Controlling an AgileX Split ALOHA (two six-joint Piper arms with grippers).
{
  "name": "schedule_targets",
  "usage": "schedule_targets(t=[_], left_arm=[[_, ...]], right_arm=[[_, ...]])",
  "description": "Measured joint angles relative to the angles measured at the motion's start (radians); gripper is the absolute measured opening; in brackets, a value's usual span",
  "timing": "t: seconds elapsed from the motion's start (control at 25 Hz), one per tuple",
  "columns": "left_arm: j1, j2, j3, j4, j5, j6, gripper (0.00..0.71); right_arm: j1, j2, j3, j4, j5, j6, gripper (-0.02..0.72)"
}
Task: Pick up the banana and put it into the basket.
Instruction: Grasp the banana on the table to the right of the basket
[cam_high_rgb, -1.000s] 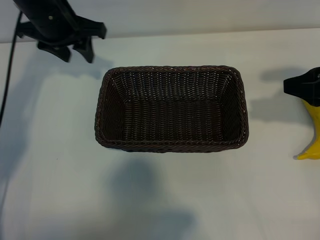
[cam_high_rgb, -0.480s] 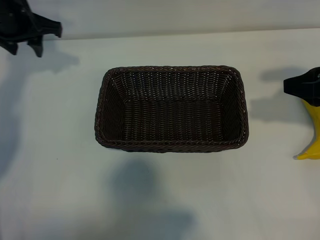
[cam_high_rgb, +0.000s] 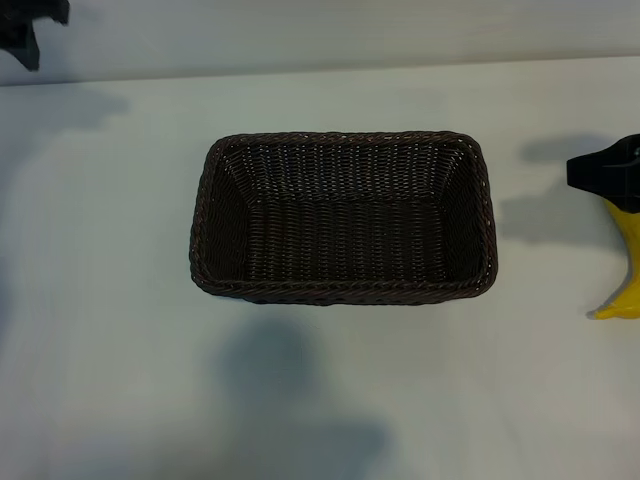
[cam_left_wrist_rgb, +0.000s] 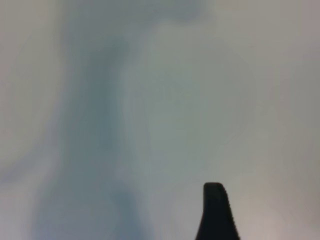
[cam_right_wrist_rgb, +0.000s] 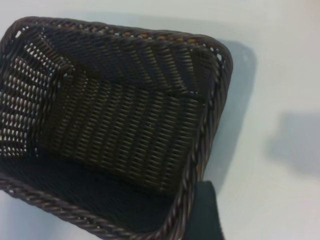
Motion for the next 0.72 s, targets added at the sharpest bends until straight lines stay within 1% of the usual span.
schedule_targets(t=[0.16, 0.52, 0.72], left_arm=[[-0.001, -0.139, 0.114, -0.012, 0.0, 0.014, 0.523], [-0.001, -0.504, 0.543, -0.016, 0.0, 0.017, 0.523], [-0.001, -0.726, 0.777, -0.056, -0.007, 0.018, 0.523]], right_arm=[[0.0, 0.0, 0.0, 0.0, 0.0, 0.0, 0.572], [0.0, 0.0, 0.0, 0.0, 0.0, 0.0, 0.572], [0.0, 0.0, 0.0, 0.0, 0.0, 0.0, 0.572]])
